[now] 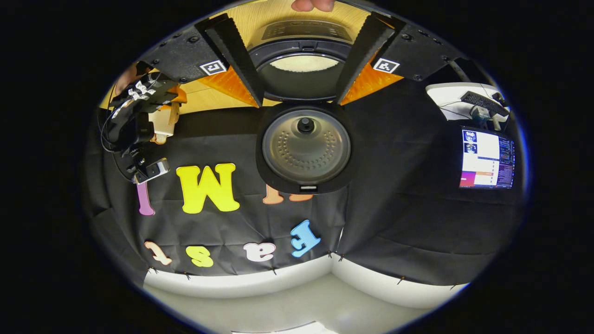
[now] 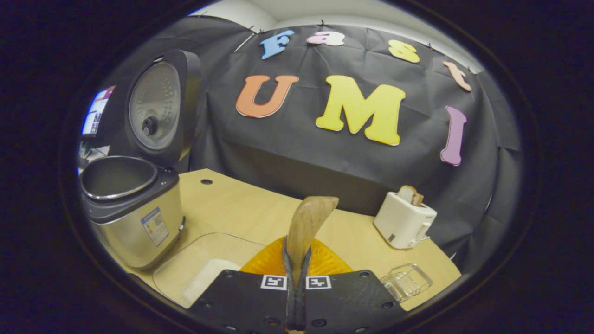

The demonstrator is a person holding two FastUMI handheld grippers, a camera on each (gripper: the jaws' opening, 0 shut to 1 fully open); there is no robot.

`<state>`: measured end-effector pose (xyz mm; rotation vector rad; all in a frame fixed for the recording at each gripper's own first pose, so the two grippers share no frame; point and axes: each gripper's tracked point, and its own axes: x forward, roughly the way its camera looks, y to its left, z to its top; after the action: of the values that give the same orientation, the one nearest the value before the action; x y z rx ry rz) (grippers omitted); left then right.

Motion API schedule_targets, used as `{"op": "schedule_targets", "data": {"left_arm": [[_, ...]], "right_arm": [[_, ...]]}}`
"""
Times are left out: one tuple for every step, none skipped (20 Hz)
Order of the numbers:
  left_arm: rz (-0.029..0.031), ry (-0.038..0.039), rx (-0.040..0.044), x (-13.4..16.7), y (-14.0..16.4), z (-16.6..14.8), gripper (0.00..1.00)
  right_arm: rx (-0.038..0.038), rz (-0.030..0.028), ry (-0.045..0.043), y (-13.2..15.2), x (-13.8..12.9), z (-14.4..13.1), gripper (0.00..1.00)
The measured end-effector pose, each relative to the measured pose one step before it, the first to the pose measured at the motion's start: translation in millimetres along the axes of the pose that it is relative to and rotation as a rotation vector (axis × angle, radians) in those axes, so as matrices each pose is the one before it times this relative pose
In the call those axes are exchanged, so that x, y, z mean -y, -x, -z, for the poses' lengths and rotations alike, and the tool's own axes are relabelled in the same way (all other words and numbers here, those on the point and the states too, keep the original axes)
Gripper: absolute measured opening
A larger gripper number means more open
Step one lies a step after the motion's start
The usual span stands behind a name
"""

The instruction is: Close the left gripper, press the button to open the rice cooker; take a wooden spoon from the chopstick holder with the right hand, scoop a spoonful of rice and pour it into the rice cooker, then put the wooden spoon back into the chopstick holder.

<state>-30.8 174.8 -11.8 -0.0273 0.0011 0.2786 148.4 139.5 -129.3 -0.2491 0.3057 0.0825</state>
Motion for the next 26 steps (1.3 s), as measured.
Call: {"op": "schedule_targets", "data": {"left_arm": [[-0.00535,0.00689,0.00468,-3.38,1.26,-1.59,0.99],[-0.00288,0.0054,0.00878,-2.67,1.41,-3.23,0.99],[-0.00359,0.00274,0.00616,-2.52,-0.19,-1.65,0.99],[-0.00517,0.00049,0.00332,-3.46,0.55,-0.81,0.98],[-0.00478,0.00201,0.00112,-3.81,0.66,-0.19,0.98],[-0.00032,0.00294,-0.00256,-0.72,-0.11,0.59,0.98],[0.00172,0.00245,-0.00298,-0.03,0.17,1.77,0.98],[-0.00094,0.00001,-0.00211,-0.95,0.54,1.15,0.98],[-0.00267,-0.00293,-0.00128,-1.14,-0.56,-0.47,0.98],[-0.00463,-0.00232,0.00023,-1.61,0.22,-0.34,0.98],[-0.00123,-0.00148,-0.00183,-1.0,0.4,0.7,0.98],[0.00185,-0.00002,0.00088,-0.43,0.36,0.61,0.98],[0.00201,-0.00213,-0.00064,0.91,-0.73,-0.82,0.98],[0.0013,-0.00293,0.0005,-0.07,0.07,-0.29,0.98],[0.00092,-0.00562,0.00009,-0.43,0.31,0.28,0.98],[-0.00242,-0.00451,0.00093,-0.98,0.07,-0.56,0.98],[-0.00121,-0.00311,0.00428,0.59,0.72,-1.87,0.98],[-0.00011,0.00079,0.00194,0.68,-0.08,-0.34,0.98],[-0.00328,0.00125,-0.00001,0.1,-0.45,-0.26,0.98],[-0.006,0.00197,-0.0043,-0.19,0.93,0.73,0.98],[-0.00474,0.00194,-0.00912,0.27,1.96,1.42,0.98],[-0.00068,0.00005,-0.00376,0.0,1.99,0.52,0.98],[0.00006,-0.00285,-0.00007,0.09,-0.95,-0.64,0.98],[-0.00279,-0.00226,0.00097,-0.74,-0.46,-1.05,0.98],[-0.00114,-0.00143,-0.00038,0.12,-0.33,0.25,0.98],[0.00473,-0.0046,0.00193,-0.12,0.05,-0.14,0.98]], "right_arm": [[-0.01223,-0.02098,-0.02567,-1.44,-8.91,0.32,0.0],[-0.00701,-0.01716,-0.01876,-1.57,-8.25,-0.34,0.0],[-0.00516,-0.01774,-0.01416,-0.49,-7.92,-0.18,0.0],[-0.00502,-0.02108,-0.01638,-0.53,-7.38,-1.06,0.0],[-0.00198,-0.02776,-0.0286,-0.3,-7.37,-0.95,0.0],[-0.00566,-0.03051,-0.02599,-0.08,-7.78,-0.74,0.0],[-0.01026,-0.02392,-0.02267,0.03,-5.63,0.63,0.0],[-0.00505,-0.01765,-0.02481,0.05,-4.22,-1.12,0.0],[-0.00517,-0.01806,-0.0305,-0.27,-2.7,-0.93,0.0],[-0.00685,-0.02444,-0.04093,0.17,-4.36,-0.79,0.0],[-0.00882,-0.02412,-0.04771,0.72,-3.55,-0.18,0.0],[-0.004,-0.01974,-0.0495,0.23,-1.48,-2.71,0.0],[-0.00511,-0.01905,-0.04991,0.29,-0.71,-2.08,0.0],[-0.00602,-0.01936,-0.05337,0.59,-1.35,-1.62,0.0],[-0.00367,-0.01582,-0.05561,1.4,-0.01,-2.2,0.0],[0.00123,-0.02018,-0.0581,1.9,0.61,-2.35,0.0],[0.0031,-0.00026,-0.04356,1.18,5.61,-3.1,0.0],[0.00621,-0.00557,-0.04498,1.24,6.1,-4.54,0.0],[0.00538,-0.00451,-0.05211,2.63,5.56,-3.63,0.0],[0.00295,-0.00601,-0.0549,3.3,4.96,-3.94,0.02],[0.00042,-0.00347,-0.04167,3.78,4.52,-4.12,0.0],[0.00145,-0.00588,-0.0295,3.4,3.32,-4.1,0.0],[0.00312,-0.00744,-0.0274,2.92,2.98,-3.54,0.0],[0.00959,-0.0028,-0.02156,4.12,3.84,-5.08,0.0],[0.01204,-0.00135,-0.01122,4.36,3.7,-5.49,0.0],[0.01217,-0.00859,-0.01265,3.98,1.53,-6.04,0.0]]}}
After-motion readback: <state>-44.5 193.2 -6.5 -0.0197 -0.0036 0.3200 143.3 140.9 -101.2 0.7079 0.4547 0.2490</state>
